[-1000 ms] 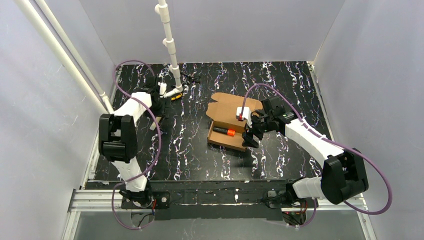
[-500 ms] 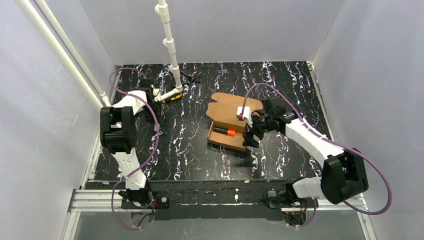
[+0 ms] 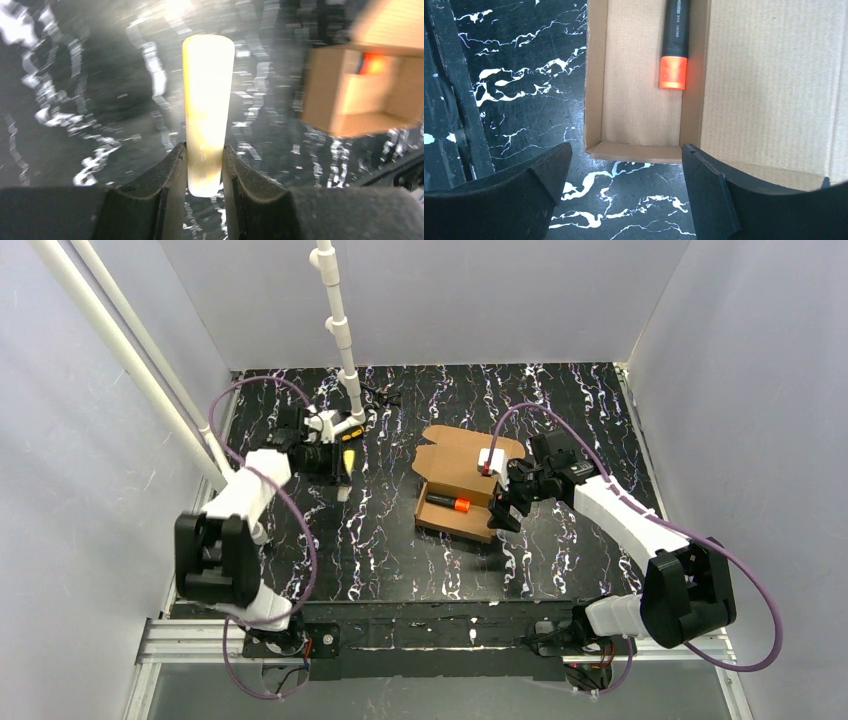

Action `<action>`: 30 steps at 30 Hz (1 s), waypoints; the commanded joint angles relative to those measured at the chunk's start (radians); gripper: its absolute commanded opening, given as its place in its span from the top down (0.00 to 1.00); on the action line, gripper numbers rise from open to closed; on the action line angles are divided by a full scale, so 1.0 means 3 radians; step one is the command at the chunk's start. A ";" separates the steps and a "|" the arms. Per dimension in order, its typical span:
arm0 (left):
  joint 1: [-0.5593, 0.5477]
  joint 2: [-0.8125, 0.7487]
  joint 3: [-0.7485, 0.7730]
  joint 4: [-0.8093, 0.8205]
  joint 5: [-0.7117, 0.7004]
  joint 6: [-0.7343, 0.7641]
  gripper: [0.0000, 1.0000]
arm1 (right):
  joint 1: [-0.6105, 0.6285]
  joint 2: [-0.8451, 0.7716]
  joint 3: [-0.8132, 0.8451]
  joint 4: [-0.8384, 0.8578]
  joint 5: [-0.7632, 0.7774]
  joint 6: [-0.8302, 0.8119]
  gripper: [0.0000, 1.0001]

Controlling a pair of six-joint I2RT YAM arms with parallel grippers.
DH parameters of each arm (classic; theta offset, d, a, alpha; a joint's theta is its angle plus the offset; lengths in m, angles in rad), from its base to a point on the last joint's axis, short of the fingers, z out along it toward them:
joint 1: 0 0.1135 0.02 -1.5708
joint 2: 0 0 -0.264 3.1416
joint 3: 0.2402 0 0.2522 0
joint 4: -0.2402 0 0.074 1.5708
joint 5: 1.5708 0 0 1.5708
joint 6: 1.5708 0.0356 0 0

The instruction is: Fold the paper box

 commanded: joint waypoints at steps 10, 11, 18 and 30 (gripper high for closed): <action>-0.1704 -0.1168 -0.0531 0.1223 0.0514 0.0513 1.00 | -0.0408 -0.0055 0.0172 -0.0049 -0.0199 -0.0020 0.10; -0.1813 -0.1051 -0.0437 0.1177 0.0454 0.0588 1.00 | -0.0453 -0.0056 0.0164 -0.0052 -0.0223 -0.0030 0.10; -0.2474 -0.0177 0.0332 0.0683 -0.0100 0.1313 1.00 | -0.0624 -0.0084 0.0134 -0.0050 -0.0228 -0.0072 0.09; -0.2769 0.0645 0.0842 0.0443 -0.0542 0.1643 0.60 | -0.0710 -0.0108 0.0135 -0.0077 -0.0250 -0.0107 0.09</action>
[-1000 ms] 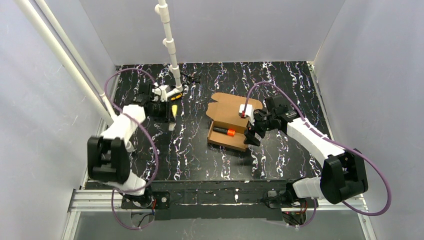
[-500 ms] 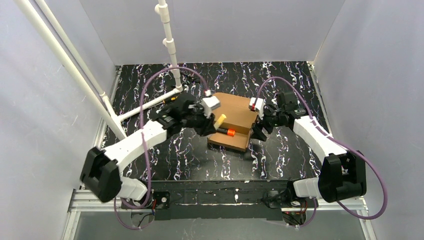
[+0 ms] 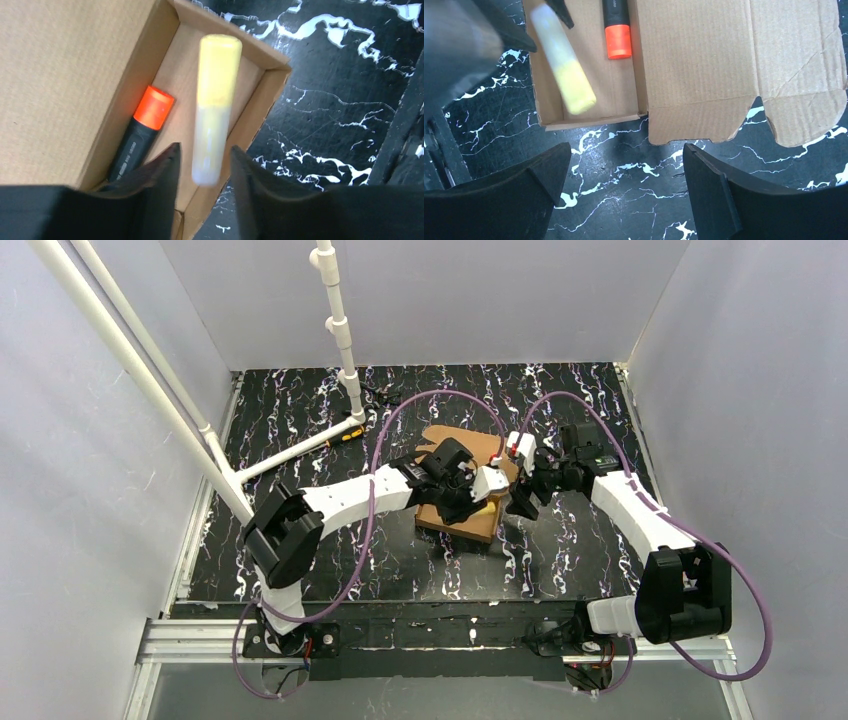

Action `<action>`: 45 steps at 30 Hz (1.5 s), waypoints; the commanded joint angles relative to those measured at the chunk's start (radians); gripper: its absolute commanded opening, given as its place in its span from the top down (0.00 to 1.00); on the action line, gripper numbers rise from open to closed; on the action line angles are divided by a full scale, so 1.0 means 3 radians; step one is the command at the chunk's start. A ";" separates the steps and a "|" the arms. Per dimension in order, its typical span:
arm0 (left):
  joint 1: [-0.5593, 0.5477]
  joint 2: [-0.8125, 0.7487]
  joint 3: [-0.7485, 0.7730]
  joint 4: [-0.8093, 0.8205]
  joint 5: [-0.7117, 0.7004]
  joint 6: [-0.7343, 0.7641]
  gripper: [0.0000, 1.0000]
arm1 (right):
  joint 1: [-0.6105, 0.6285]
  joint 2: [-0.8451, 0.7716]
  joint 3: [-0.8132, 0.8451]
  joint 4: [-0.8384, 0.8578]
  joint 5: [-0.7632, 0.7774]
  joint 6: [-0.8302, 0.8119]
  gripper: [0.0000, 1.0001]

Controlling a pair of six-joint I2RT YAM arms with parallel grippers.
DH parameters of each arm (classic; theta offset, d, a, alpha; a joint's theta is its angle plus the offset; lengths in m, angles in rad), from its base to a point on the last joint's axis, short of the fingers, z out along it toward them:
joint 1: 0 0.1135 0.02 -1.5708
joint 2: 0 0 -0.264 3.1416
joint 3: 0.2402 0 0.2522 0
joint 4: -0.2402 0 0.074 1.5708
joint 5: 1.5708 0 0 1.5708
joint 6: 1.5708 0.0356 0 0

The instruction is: Fold the paper box

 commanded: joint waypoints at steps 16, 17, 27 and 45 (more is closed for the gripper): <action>0.1036 -0.1790 -0.1328 0.0923 -0.0083 -0.1907 0.02 | -0.0391 -0.0202 0.0224 -0.0055 -0.0446 0.0156 0.07; 0.1258 -0.1947 -0.1519 0.1120 0.0063 -0.2234 0.02 | -0.0403 -0.0181 0.0245 0.0009 -0.0475 0.0292 0.07; 0.1840 -0.1586 -0.1594 0.1416 0.0488 -0.3422 0.04 | -0.0791 0.0210 0.0260 0.1486 0.0231 0.3128 0.05; 0.1833 0.0005 -0.0694 0.1694 0.1289 -0.3575 0.25 | -0.0469 0.1006 0.0481 0.1784 0.0173 0.3313 0.19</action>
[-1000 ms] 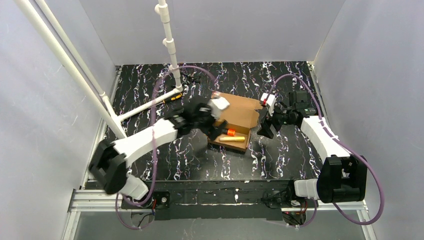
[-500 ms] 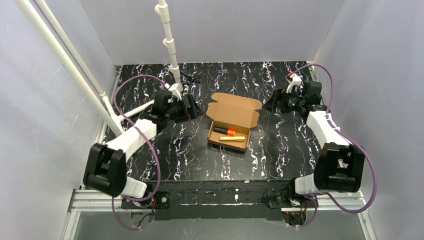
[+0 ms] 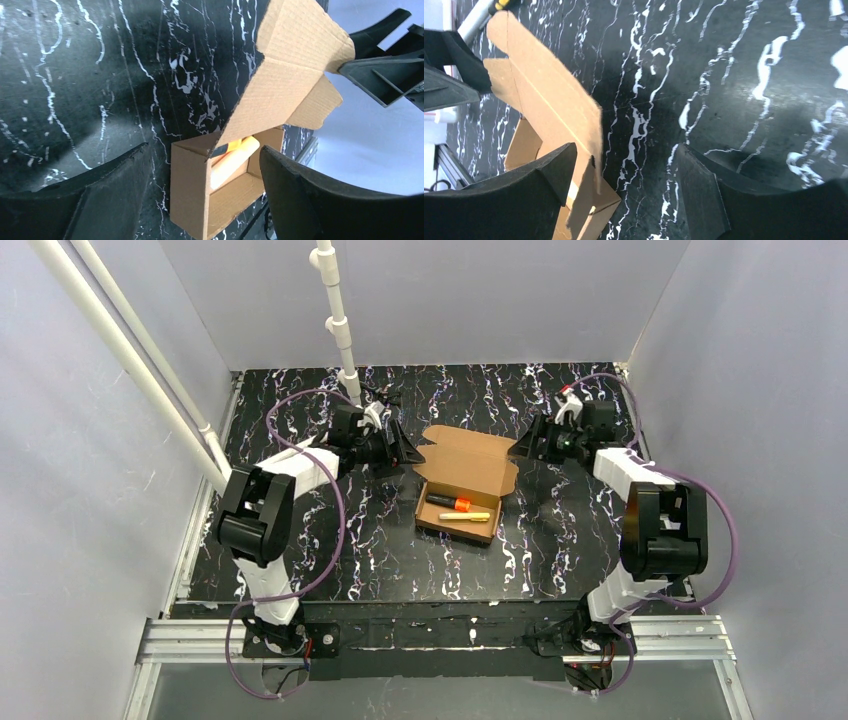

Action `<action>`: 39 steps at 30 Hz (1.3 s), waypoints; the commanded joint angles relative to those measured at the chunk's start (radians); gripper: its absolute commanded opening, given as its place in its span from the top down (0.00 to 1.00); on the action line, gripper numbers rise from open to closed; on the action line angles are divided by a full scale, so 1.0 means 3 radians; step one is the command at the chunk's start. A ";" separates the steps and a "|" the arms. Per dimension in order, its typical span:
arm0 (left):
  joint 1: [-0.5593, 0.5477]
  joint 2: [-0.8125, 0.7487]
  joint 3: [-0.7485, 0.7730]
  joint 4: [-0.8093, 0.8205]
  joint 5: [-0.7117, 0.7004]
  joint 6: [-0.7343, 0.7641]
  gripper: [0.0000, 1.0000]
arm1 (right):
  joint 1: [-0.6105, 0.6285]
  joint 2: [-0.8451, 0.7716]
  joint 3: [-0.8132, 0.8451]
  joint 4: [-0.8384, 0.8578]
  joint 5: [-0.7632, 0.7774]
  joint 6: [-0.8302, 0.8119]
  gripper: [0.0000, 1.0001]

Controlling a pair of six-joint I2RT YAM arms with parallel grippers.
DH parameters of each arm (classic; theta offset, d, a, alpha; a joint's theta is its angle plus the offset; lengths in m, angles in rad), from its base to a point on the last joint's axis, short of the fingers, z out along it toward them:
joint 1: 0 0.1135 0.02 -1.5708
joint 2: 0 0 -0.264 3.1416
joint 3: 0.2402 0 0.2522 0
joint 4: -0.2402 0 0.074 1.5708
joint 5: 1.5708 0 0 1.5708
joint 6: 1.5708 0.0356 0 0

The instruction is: Fold the paper box

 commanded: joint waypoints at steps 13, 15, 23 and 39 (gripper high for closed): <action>-0.0233 0.0196 0.0305 0.0145 0.0300 0.0027 0.75 | 0.0197 0.0079 0.0331 -0.0036 -0.0416 -0.0330 0.24; -0.0265 0.0142 0.0282 0.0156 0.0241 0.0054 0.81 | 0.0197 0.0077 0.0299 -0.0036 -0.0469 -0.0332 0.24; -0.0401 -0.0274 -0.0085 0.0161 -0.0341 0.0246 1.00 | 0.0173 0.0010 0.0259 -0.0280 -0.1055 -0.0952 0.22; -0.0649 -0.1685 -0.1201 0.0203 -0.1561 0.0721 1.00 | -0.0068 -0.0732 -0.0133 -0.0709 -0.1340 -0.1978 0.02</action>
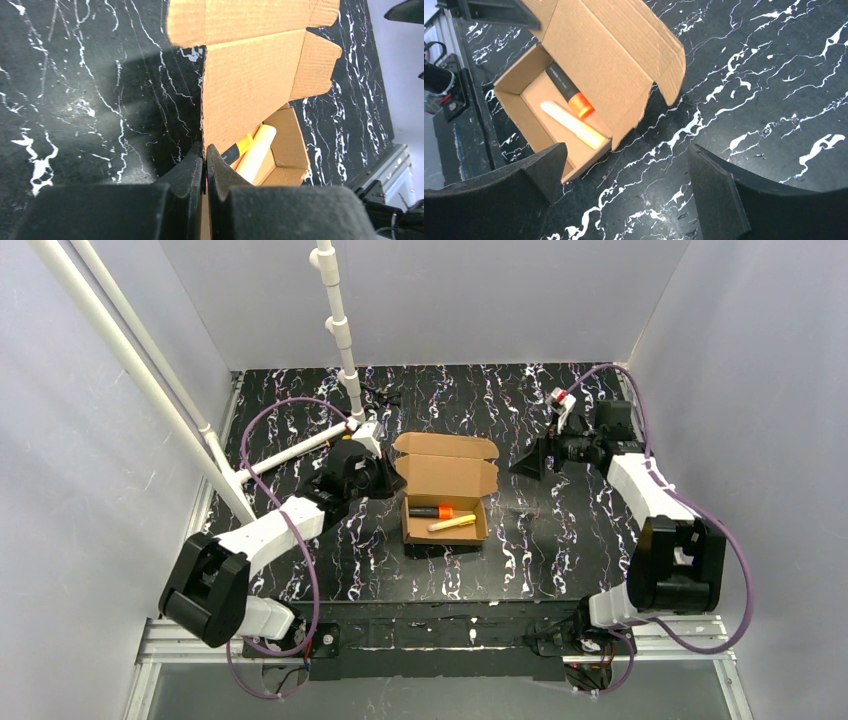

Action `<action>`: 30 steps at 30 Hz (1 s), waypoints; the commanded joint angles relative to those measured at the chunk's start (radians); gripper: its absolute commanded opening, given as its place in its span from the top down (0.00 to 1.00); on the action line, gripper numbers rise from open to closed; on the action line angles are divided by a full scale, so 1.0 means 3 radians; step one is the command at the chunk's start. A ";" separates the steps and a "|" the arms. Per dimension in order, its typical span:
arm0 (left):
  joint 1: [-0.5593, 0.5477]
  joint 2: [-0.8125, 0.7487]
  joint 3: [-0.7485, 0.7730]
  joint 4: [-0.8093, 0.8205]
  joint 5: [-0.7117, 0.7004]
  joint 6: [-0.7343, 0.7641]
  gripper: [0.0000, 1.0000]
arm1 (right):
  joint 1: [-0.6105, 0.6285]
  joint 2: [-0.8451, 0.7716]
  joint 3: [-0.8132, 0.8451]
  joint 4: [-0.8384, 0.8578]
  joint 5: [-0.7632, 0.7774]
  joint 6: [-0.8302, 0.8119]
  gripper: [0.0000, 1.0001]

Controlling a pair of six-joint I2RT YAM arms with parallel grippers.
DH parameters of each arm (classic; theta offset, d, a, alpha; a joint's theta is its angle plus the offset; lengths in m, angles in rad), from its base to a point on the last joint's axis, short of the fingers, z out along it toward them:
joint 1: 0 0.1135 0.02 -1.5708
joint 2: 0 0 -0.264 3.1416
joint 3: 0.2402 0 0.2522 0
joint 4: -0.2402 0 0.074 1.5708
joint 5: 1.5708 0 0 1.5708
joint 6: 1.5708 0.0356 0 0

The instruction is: Fold the paper box

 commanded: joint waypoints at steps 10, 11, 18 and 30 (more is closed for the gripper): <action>-0.0097 -0.0311 -0.0235 0.0094 -0.0302 0.0157 1.00 | -0.0037 0.0049 -0.0581 0.1057 0.0393 0.0795 0.38; -0.0106 -0.0303 -0.0238 0.0113 -0.0303 0.0151 1.00 | -0.0015 0.0097 -0.0620 0.1152 0.0437 0.0870 0.42; -0.0146 -0.0250 -0.0265 0.0199 -0.0300 0.0119 1.00 | 0.0263 0.0301 -0.0633 0.1275 0.0401 0.0981 0.61; -0.0219 -0.0240 -0.0279 0.0334 -0.0208 0.0153 1.00 | 0.0578 0.0521 -0.0662 0.1518 -0.0022 0.1144 0.35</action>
